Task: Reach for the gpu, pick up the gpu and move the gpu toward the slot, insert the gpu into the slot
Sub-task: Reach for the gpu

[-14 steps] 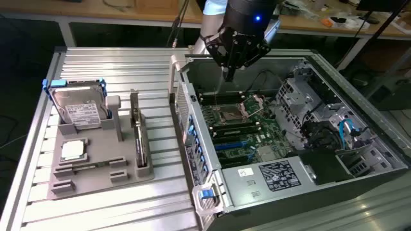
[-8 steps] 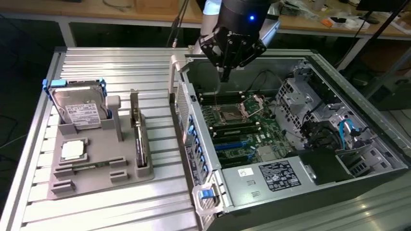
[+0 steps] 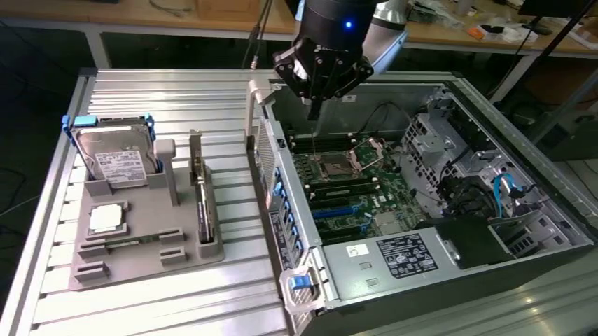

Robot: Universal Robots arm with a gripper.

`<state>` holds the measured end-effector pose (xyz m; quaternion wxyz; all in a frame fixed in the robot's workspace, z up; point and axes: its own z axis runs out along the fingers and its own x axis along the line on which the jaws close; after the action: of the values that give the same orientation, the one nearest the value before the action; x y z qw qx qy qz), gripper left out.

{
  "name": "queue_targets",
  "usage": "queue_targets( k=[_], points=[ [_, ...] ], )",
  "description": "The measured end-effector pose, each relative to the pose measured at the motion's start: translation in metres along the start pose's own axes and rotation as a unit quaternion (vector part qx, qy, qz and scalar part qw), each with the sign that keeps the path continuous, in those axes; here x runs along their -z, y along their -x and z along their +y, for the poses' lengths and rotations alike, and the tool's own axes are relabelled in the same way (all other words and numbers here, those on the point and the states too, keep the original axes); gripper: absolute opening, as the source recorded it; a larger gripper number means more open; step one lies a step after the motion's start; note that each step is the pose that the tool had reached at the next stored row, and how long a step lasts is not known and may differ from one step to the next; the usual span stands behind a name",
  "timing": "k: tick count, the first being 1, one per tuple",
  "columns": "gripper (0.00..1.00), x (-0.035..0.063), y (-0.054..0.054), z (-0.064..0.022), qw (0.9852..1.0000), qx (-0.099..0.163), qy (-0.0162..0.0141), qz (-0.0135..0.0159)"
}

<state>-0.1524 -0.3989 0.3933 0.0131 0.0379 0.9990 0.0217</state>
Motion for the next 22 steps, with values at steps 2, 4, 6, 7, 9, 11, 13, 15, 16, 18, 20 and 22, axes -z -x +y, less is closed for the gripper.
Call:
queue_targets(
  k=[2,4,6,7,9,11,13,15,16,18,20,22],
  points=[
    [0.11,0.0001,-0.005,-0.0004,1.0000,0.000,0.0000,0.0000],
    [0.11,0.0002,-0.009,-0.0007,1.0000,0.000,0.0000,0.0000],
    [0.11,0.0004,-0.013,-0.0010,1.0000,0.000,0.0000,0.0000],
    [0.11,0.0004,-0.016,-0.0012,1.0000,0.000,0.0000,0.0000],
    [0.11,0.0006,-0.020,-0.0015,1.0000,0.000,0.0000,0.0000],
    [0.11,0.0007,-0.024,-0.0018,1.0000,0.000,0.0000,0.0000],
    [0.11,0.0008,-0.029,-0.0022,1.0000,0.000,0.0000,0.0000],
    [0.11,0.0010,-0.034,-0.0026,1.0000,0.000,0.0000,0.0000],
    [0.11,0.0010,-0.037,-0.0028,1.0000,0.000,0.0000,0.0000],
    [0.11,0.0011,-0.040,-0.0030,1.0000,0.000,0.0000,0.0000],
    [0.11,0.0012,-0.044,-0.0033,1.0000,0.000,0.0000,0.0000],
    [0.11,0.0013,-0.047,-0.0036,1.0000,0.000,0.0000,0.0000]
  ],
)
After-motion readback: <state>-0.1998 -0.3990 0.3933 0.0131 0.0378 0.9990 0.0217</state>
